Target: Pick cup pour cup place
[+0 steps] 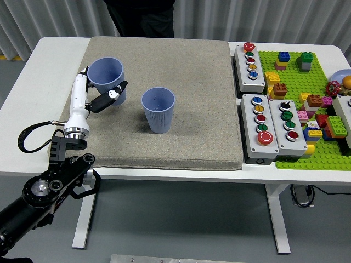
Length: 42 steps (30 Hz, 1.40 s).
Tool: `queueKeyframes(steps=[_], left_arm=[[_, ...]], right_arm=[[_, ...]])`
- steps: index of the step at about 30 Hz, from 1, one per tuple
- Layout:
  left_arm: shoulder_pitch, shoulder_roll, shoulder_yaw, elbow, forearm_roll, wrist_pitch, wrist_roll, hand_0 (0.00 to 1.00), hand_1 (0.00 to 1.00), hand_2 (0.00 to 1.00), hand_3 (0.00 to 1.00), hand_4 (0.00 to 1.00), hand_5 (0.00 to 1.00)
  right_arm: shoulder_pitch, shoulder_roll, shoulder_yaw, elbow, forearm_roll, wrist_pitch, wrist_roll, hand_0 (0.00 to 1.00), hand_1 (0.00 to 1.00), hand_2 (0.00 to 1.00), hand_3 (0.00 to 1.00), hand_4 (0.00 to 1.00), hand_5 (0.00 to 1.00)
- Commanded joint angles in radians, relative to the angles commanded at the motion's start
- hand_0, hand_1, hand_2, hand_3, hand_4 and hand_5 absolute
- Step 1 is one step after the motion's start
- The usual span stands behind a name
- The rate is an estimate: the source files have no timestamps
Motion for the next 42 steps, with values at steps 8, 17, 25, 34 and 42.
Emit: queueKeyframes(steps=[8,17,25,34,42], left_arm=[[0.009,-0.005,0.015,0.05,-0.01,0.0,-0.002,0.507,0.522,0.578,0.552,0.733,0.137],[0.003,-0.008,0.026,0.086,-0.009,0.0,0.005,0.535,0.549,0.606,0.557,0.735,0.139],[0.003,-0.011,0.027,0.09,0.019,0.0,0.022,0.58,0.583,0.655,0.574,0.752,0.158],[0.005,-0.011,0.022,0.085,0.059,-0.046,0.049,0.648,0.673,0.817,0.729,0.871,0.308],[0.006,-0.008,0.012,0.079,0.078,-0.074,0.06,0.691,0.736,0.871,0.8,0.908,0.353]], right_arm=[[0.001,0.0,-0.003,0.0,0.001,0.0,0.0,0.668,0.608,0.551,0.529,0.002,0.078],[-0.001,0.0,-0.004,0.0,0.001,0.0,0.001,0.668,0.608,0.551,0.529,0.002,0.078],[0.001,0.001,-0.005,0.0,0.001,0.001,0.001,0.668,0.608,0.551,0.529,0.002,0.076],[0.0,0.0,-0.009,0.0,0.002,-0.001,0.003,0.668,0.608,0.551,0.529,0.002,0.074],[-0.004,0.0,-0.009,0.0,0.001,-0.001,0.002,0.668,0.608,0.55,0.529,0.002,0.073]])
